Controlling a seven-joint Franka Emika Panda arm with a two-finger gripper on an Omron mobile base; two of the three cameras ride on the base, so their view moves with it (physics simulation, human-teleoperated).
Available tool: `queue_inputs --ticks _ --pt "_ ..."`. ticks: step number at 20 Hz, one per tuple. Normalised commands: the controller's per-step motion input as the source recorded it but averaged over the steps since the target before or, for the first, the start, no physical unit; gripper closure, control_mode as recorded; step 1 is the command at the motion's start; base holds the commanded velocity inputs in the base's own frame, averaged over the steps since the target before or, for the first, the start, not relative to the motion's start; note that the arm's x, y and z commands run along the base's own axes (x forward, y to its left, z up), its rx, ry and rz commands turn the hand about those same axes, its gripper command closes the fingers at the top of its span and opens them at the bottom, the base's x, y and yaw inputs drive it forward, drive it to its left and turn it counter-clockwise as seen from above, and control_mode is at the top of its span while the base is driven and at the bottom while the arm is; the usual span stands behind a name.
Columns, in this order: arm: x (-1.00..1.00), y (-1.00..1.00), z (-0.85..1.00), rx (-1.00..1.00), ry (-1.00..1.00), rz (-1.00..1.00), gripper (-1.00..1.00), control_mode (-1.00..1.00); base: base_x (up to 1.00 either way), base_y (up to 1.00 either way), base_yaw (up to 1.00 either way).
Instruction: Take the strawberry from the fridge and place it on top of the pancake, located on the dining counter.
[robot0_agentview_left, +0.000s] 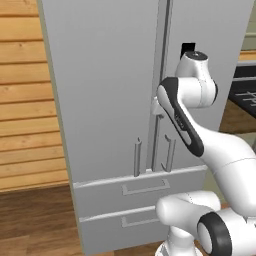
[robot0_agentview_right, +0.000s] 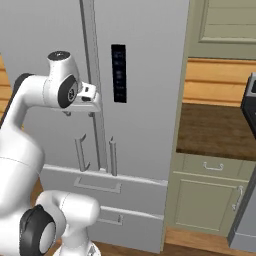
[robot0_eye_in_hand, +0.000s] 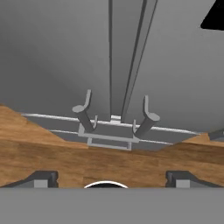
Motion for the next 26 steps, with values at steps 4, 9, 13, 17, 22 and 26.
queue_inputs --ticks 4,9,13,17,22,26 --pt "0.00 0.00 0.00 0.00 0.00 0.00 -1.00 1.00 -0.09 -0.04 0.00" --pt "0.00 -0.21 -0.16 0.01 0.00 0.00 -1.00 -1.00 0.00 -0.13 0.00" --pt "0.00 -0.60 -0.61 0.05 0.00 0.00 -1.00 -1.00 0.00 0.00 0.00" --pt "0.14 -0.46 -0.68 0.03 0.05 0.00 -1.00 -1.00 0.00 0.00 0.00" --pt "0.25 -0.21 -0.48 0.00 0.01 0.00 -1.00 -1.00 0.00 0.00 0.00" --pt "0.46 -0.03 -0.42 0.00 0.00 0.00 -1.00 -1.00 0.00 0.00 0.00"
